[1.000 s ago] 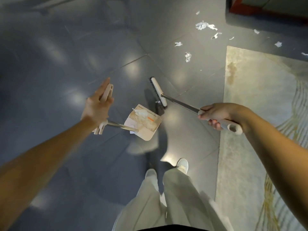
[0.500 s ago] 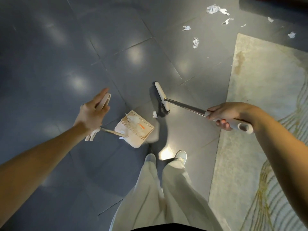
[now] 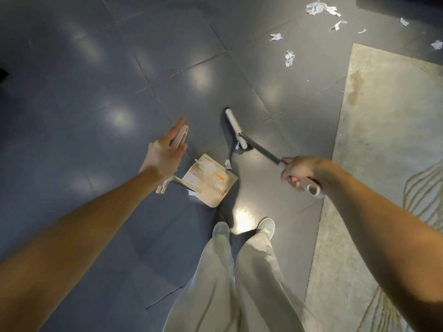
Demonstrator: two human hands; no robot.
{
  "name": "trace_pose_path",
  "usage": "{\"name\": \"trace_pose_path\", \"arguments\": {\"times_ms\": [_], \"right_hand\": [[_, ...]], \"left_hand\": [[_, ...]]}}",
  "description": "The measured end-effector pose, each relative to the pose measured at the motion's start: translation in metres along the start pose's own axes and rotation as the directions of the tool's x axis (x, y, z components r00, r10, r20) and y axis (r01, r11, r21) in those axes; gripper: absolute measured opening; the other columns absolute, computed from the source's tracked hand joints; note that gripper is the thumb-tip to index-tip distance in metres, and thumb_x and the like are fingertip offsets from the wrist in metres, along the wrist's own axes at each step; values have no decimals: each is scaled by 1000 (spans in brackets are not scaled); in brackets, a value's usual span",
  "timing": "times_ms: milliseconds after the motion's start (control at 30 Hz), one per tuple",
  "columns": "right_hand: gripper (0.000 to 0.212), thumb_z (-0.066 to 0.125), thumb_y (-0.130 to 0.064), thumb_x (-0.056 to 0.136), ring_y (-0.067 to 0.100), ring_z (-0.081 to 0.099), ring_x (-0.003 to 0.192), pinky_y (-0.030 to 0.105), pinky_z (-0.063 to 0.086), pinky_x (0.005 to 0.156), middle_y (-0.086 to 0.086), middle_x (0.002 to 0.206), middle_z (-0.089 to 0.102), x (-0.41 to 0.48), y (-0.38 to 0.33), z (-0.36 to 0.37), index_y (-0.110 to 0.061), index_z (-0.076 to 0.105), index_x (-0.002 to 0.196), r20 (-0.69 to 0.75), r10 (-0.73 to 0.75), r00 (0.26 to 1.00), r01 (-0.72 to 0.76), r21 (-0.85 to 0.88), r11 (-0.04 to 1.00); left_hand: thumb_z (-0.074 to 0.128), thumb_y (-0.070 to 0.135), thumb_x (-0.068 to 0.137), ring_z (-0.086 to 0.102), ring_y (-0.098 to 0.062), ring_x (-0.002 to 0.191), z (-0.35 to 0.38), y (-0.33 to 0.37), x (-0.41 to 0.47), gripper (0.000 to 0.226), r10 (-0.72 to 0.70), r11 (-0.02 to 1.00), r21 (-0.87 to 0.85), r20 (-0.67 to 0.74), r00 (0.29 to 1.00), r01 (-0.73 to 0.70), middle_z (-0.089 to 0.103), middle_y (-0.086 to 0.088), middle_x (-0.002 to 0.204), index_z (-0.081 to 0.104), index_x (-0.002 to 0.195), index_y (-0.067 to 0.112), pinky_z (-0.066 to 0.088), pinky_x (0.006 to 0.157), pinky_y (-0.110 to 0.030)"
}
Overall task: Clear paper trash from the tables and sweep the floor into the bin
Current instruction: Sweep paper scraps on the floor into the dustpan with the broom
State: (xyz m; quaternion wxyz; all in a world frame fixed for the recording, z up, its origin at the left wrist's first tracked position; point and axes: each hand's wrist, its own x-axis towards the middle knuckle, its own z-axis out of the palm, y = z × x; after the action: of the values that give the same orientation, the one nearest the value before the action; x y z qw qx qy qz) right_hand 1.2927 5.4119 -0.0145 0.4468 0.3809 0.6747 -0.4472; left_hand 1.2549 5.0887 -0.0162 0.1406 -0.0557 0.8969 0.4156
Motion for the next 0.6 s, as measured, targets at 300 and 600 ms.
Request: {"name": "trace_pose_path", "arguments": {"times_ms": [300, 600], "right_hand": [[49, 60, 3, 86, 10, 45, 37, 16, 41, 40, 5, 59, 57, -44, 21, 38, -31, 49, 119, 196, 100, 975, -102, -3, 995], [41, 62, 0, 87, 10, 41, 35, 16, 38, 36, 4, 44, 50, -62, -4, -20, -30, 52, 114, 137, 26, 990, -27, 4, 1000]], "left_hand": [[52, 24, 95, 59, -41, 80, 5, 15, 13, 54, 9, 1000, 30, -10, 1000, -8, 65, -12, 106, 35, 142, 47, 56, 79, -48], [49, 27, 91, 62, -8, 62, 21, 47, 55, 55, -2, 995, -99, -86, 996, -7, 66, 8, 108, 36, 137, 54, 56, 63, -25]]}}
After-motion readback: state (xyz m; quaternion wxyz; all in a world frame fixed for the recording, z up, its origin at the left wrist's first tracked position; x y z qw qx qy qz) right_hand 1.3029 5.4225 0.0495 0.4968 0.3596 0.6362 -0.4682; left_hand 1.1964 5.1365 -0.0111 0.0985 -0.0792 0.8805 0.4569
